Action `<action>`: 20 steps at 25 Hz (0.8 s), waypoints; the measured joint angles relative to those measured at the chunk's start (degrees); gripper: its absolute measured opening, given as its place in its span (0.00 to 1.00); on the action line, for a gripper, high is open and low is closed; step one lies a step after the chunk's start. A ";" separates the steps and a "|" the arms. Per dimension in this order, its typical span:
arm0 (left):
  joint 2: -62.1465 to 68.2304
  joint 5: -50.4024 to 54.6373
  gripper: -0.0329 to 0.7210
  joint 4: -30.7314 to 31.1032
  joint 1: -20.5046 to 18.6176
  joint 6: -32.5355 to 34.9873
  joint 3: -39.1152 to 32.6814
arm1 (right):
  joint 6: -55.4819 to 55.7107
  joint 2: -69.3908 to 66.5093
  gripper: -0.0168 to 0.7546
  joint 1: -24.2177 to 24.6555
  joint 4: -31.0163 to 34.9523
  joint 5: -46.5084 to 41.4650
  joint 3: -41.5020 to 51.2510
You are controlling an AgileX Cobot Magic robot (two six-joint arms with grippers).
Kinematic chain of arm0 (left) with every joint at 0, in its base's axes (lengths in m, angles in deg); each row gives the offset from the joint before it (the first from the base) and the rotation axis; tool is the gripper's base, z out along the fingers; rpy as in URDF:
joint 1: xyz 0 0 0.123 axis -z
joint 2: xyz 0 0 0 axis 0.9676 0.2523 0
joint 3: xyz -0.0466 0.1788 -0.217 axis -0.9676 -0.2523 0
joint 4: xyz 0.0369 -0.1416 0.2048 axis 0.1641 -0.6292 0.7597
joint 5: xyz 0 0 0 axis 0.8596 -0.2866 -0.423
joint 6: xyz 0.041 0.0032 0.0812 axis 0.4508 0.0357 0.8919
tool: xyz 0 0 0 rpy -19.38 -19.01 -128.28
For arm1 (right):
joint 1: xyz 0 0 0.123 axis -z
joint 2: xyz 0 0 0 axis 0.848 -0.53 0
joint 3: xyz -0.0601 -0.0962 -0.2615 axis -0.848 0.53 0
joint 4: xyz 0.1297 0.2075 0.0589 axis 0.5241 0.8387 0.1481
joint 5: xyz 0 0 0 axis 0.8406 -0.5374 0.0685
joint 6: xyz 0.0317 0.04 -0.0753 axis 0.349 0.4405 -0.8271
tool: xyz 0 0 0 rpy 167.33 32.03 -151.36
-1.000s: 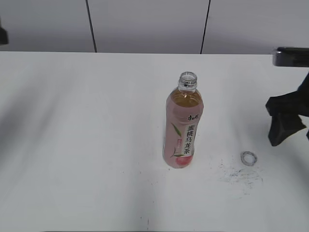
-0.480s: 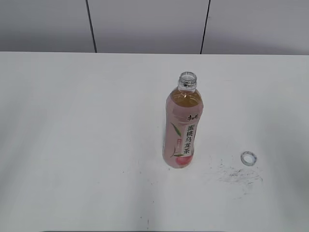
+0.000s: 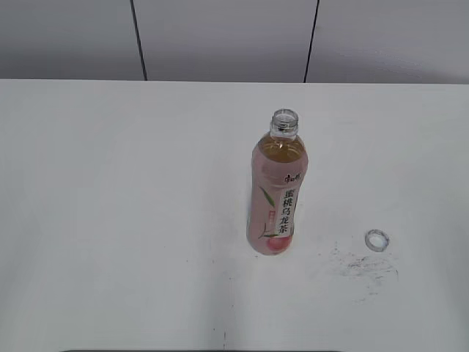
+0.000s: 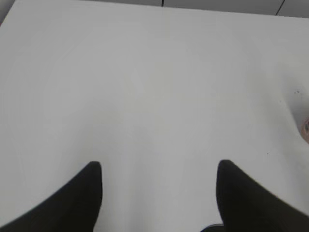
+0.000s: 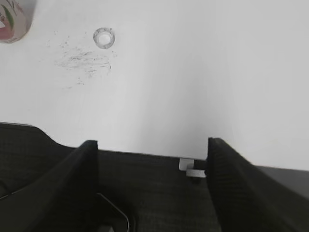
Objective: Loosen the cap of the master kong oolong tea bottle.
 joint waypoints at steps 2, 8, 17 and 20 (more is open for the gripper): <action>-2.67 -0.08 0.62 -0.27 0.00 0.58 -0.07 | -1.08 4.10 0.68 0.00 0.15 1.74 2.38; -5.70 0.01 0.62 -1.20 0.00 2.70 -0.35 | -2.29 14.87 0.67 0.00 0.72 2.91 3.03; -5.70 0.01 0.61 -1.86 0.00 3.40 -0.35 | -2.40 18.55 0.67 0.00 0.68 3.09 3.03; -5.70 -0.09 0.61 -1.86 0.00 3.47 -0.35 | -2.40 18.55 0.67 0.00 0.68 3.26 3.03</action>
